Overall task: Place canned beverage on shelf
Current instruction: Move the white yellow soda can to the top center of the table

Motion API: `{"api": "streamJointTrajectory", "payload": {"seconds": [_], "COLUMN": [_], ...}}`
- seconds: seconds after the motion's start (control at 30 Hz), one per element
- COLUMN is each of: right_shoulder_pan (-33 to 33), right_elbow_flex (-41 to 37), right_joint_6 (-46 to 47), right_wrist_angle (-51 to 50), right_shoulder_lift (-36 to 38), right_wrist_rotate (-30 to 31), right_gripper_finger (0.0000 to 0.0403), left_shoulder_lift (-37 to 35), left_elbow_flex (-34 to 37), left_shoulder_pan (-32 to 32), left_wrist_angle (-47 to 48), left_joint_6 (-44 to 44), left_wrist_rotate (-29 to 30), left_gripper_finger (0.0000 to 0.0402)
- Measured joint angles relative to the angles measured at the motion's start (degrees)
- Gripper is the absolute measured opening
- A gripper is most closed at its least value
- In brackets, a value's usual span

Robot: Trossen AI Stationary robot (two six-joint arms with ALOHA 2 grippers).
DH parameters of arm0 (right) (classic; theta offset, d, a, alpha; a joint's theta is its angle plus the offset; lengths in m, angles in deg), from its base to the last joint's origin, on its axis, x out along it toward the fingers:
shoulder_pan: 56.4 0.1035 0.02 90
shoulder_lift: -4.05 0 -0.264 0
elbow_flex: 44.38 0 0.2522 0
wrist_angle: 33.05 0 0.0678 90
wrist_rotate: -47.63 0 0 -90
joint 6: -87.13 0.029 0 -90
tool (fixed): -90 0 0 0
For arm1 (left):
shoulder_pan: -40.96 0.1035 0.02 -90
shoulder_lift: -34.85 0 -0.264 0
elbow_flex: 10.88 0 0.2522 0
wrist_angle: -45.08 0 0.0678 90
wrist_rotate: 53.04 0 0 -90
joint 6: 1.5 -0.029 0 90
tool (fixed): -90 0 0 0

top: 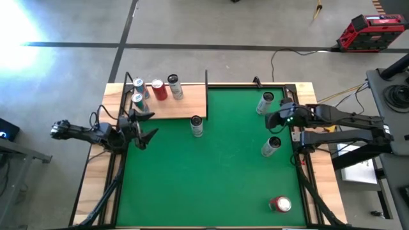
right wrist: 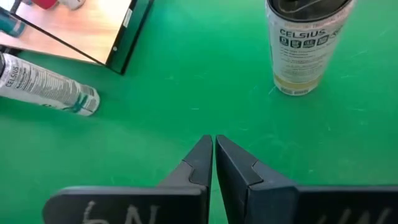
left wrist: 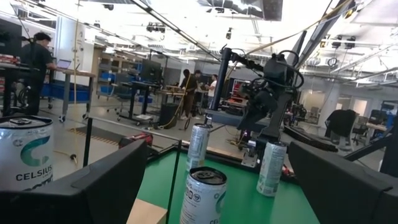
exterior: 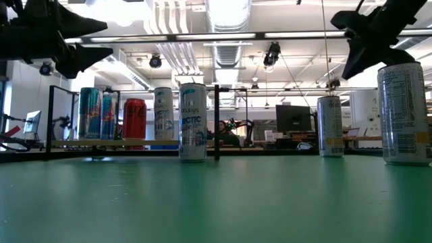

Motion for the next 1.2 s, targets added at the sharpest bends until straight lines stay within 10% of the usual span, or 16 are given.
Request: {"api": "streamJointTrajectory", "payload": {"seconds": [0.37,0.67,1.2], "right_shoulder_pan": [-0.1,-0.1,-0.1], "right_elbow_flex": [0.0,0.0,0.0], "right_joint_6": [-9.3,12.4,12.2], "right_wrist_angle": [2.3,1.6,-0.3], "right_shoulder_lift": [-0.2,0.3,-0.1], "right_wrist_rotate": [0.6,4.3,1.0], "right_gripper_finger": [0.0013,0.0013,0.0018], "left_shoulder_lift": [1.3,2.1,2.2], "left_elbow_flex": [0.0,0.0,0.0], "left_shoulder_pan": [0.0,0.0,0.0], "left_wrist_angle": [0.0,0.0,0.0], "left_joint_6": [0.0,0.0,0.0], "left_wrist_rotate": [0.0,0.0,0.0], "left_gripper_finger": [0.0375,0.0375,0.0375]}}
